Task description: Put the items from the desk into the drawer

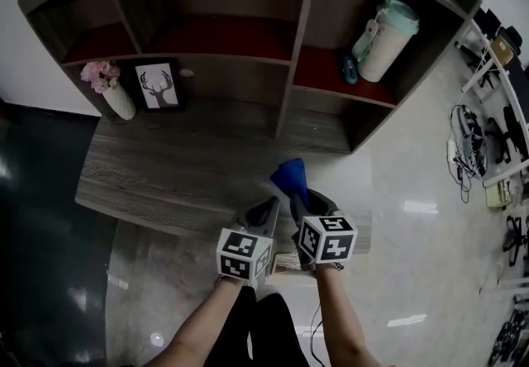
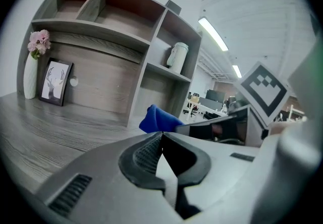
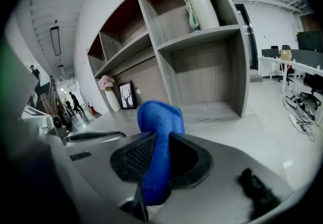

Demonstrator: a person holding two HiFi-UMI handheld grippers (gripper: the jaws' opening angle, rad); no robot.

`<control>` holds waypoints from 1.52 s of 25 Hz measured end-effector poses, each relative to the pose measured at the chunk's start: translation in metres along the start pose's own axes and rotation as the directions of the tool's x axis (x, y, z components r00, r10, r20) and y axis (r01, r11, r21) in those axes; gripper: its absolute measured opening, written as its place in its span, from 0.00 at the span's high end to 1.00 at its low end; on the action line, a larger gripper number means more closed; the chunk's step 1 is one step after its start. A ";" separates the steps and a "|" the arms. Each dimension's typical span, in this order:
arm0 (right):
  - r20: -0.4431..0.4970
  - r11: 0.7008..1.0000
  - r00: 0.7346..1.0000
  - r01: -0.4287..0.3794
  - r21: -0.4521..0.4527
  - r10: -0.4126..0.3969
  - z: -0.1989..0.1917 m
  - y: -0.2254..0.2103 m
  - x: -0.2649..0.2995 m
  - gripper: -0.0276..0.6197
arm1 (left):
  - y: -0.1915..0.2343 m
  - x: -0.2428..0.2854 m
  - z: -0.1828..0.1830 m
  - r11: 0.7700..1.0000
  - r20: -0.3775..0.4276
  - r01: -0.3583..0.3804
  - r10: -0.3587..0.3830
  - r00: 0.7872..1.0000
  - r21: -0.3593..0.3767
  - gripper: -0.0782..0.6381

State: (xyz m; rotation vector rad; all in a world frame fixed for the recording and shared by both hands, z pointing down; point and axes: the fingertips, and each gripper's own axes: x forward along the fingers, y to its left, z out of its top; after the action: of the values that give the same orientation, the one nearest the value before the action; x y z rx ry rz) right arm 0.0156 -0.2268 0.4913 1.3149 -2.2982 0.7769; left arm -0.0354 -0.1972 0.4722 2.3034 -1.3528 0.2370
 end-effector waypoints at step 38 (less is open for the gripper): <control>0.164 0.997 0.983 0.076 0.025 -0.079 0.009 0.050 -0.145 0.83 | -0.095 -0.083 0.034 0.989 0.037 0.106 -0.111 0.993 0.104 0.88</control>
State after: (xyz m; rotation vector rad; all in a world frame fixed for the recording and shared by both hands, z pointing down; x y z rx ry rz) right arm 0.0427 -0.1164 0.3886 1.5195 -2.3539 0.6895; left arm 0.0017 -0.1086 0.3837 2.4708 -1.2572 0.2283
